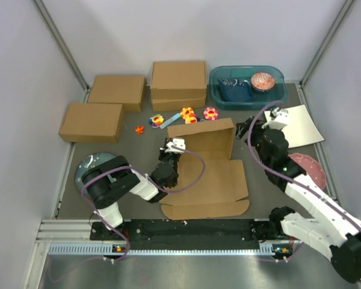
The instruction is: Fold the paper box
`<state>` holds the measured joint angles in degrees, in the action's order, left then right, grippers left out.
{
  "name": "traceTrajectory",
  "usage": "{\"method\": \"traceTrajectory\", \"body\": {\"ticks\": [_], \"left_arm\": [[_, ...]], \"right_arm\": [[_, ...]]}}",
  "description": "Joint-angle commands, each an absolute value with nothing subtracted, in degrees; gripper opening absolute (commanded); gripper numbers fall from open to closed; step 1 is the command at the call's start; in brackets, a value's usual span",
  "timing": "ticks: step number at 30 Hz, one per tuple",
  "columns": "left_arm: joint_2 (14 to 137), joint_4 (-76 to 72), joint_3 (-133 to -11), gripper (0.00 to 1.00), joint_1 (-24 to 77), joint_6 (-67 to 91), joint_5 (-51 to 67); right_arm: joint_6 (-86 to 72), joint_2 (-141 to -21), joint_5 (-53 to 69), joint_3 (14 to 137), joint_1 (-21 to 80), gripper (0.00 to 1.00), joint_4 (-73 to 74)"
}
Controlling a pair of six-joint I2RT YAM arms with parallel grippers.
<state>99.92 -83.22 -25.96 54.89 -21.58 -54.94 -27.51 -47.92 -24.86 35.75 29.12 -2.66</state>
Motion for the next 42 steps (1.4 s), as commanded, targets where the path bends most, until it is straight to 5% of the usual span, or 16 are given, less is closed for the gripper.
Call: {"method": "traceTrajectory", "body": {"ticks": [1, 12, 14, 19, 22, 35, 42], "left_arm": [[102.0, -95.6, -25.5, 0.0, 54.8, -27.2, -54.6], [101.1, -95.5, -24.3, 0.03, 55.2, -26.6, -55.3], [99.8, -95.2, -23.8, 0.12, 55.6, -26.9, -55.6], [89.2, -77.9, -22.0, 0.64, 57.7, -19.8, -49.1], [82.2, -65.5, -22.0, 0.72, 58.1, -13.2, -45.3], [52.1, -25.6, -28.5, 0.76, 59.9, 4.4, -30.3], [49.1, -19.4, -33.7, 0.78, 45.6, 21.0, -14.4]], "right_arm": [[-33.2, -56.1, -12.0, 40.2, 23.9, 0.83, -7.5], [-33.9, -68.4, -4.8, 40.7, 23.0, 0.81, -14.3], [-33.6, -68.3, -4.7, 38.9, 23.0, 0.79, -14.6], [-33.2, -67.5, -5.1, 35.0, 23.0, 0.78, -16.3], [-33.2, -67.1, -5.4, 33.6, 22.9, 0.77, -16.9], [-32.1, -64.8, -6.7, 31.5, 23.0, 0.76, -15.6], [-31.7, -63.6, -5.7, 31.0, 23.0, 0.76, -14.0]]}}
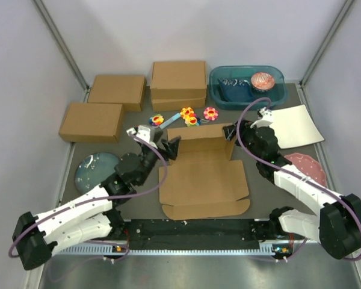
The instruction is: Fold the paper box
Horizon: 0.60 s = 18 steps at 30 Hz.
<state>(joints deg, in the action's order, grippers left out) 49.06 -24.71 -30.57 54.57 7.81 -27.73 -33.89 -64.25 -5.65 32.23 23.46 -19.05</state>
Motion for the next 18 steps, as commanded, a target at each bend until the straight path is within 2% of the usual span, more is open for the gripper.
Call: {"method": "traceTrajectory", "body": {"ticks": [1, 3, 7, 10, 13, 18], "left_arm": [[50.2, -18.5, -34.1, 0.78, 42.6, 23.9, -11.0], [52.1, -18.4, -35.0, 0.79, 34.4, 31.2, -3.6], [62.2, -20.9, -36.9, 0.78, 27.2, 37.0, 16.1], [67.1, -24.1, -37.1, 0.77, 24.2, 40.6, 21.9], [69.2, -28.5, -36.1, 0.77, 22.9, 42.9, 22.9], [70.7, -29.1, -35.6, 0.7, 22.8, 42.6, 24.5]], "right_arm": [[-31.6, -63.5, -5.5, 31.0, 23.0, 0.76, -13.3], [-31.2, -63.3, -5.6, 31.0, 23.0, 0.76, -12.7], [-30.9, -63.2, -4.5, 30.7, 23.0, 0.76, -12.8], [-31.0, -63.7, -3.8, 30.7, 23.0, 0.76, -12.8], [-30.9, -63.7, -3.4, 30.5, 23.0, 0.75, -12.8], [-30.7, -63.5, -3.3, 30.2, 23.0, 0.74, -12.7]]}}
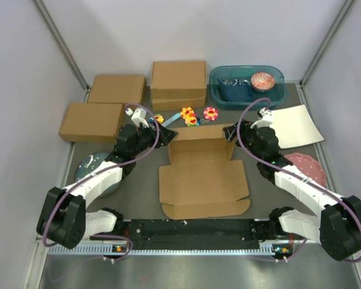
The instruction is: Fold the paper box
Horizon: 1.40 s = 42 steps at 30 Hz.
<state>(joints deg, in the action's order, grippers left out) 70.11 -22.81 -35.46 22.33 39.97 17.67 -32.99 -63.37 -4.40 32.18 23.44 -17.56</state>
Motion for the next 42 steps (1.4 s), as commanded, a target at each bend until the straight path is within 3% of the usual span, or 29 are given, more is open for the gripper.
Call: {"method": "traceTrajectory", "body": {"ticks": [1, 10, 24, 32, 42], "left_arm": [[70.8, -29.1, -35.2, 0.68, 22.8, 42.5, 24.4], [74.8, -34.2, -29.1, 0.49, 22.4, 43.5, 26.4], [82.3, -34.5, -25.0, 0.42, 22.5, 43.0, 26.9], [82.8, -31.3, -26.9, 0.41, 22.5, 40.5, 26.1], [82.5, -31.4, -27.5, 0.42, 22.5, 40.3, 26.5]], "right_arm": [[-30.7, -63.4, -3.3, 30.1, 23.0, 0.74, -12.7], [-31.4, -62.1, -3.6, 26.5, 23.0, 0.66, -12.5], [-33.7, -59.0, -3.6, 19.3, 23.1, 0.61, -10.7], [-32.4, -53.2, -5.6, 24.0, 23.0, 0.76, -5.8], [-31.7, -54.1, -4.0, 33.0, 21.8, 0.79, -5.3]]}}
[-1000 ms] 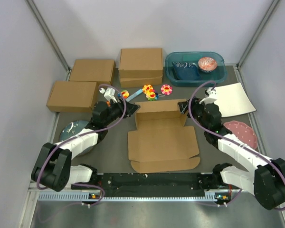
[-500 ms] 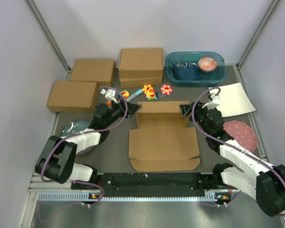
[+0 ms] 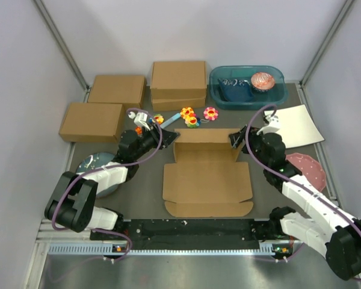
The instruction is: Fold the paper box
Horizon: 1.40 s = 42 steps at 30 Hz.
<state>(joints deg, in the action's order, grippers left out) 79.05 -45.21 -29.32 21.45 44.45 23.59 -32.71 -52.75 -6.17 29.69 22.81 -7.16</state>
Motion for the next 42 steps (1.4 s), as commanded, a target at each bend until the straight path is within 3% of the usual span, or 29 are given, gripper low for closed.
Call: {"method": "traceTrajectory", "body": {"ticks": [1, 6, 10, 15, 23, 27, 32, 37, 42], "left_arm": [[82.4, -31.2, -27.6, 0.42, 22.5, 40.3, 26.5], [81.9, -30.7, -27.9, 0.42, 22.5, 40.2, 26.5], [82.4, -30.6, -28.1, 0.43, 22.5, 40.0, 26.6], [83.1, -31.2, -28.2, 0.44, 22.5, 40.3, 26.8], [79.8, -30.2, -28.7, 0.67, 22.5, 40.9, 26.0], [77.7, -27.0, -30.8, 0.69, 22.5, 39.9, 25.1], [78.1, -25.1, -31.6, 0.62, 22.5, 38.7, 24.0], [79.1, -24.3, -29.3, 0.46, 22.6, 38.4, 20.8], [80.2, -23.2, -28.7, 0.37, 22.6, 38.3, 18.2]], "right_arm": [[-32.1, -55.0, -3.4, 32.6, 21.4, 0.78, -5.8], [-35.7, -55.5, 3.7, 25.9, 16.9, 0.66, -14.8], [-37.6, -56.1, 7.7, 21.5, 13.8, 0.49, -20.4], [-38.3, -57.1, 8.9, 18.5, 13.3, 0.35, -22.1], [-38.4, -57.7, 8.7, 16.4, 13.3, 0.35, -22.3], [-37.5, -56.8, 8.4, 17.4, 13.3, 0.38, -20.6], [-36.7, -56.6, 7.8, 17.4, 13.3, 0.37, -19.2], [-36.4, -57.4, 6.5, 16.3, 13.3, 0.36, -17.7], [-36.5, -58.2, 6.8, 14.9, 13.3, 0.35, -17.7]]}}
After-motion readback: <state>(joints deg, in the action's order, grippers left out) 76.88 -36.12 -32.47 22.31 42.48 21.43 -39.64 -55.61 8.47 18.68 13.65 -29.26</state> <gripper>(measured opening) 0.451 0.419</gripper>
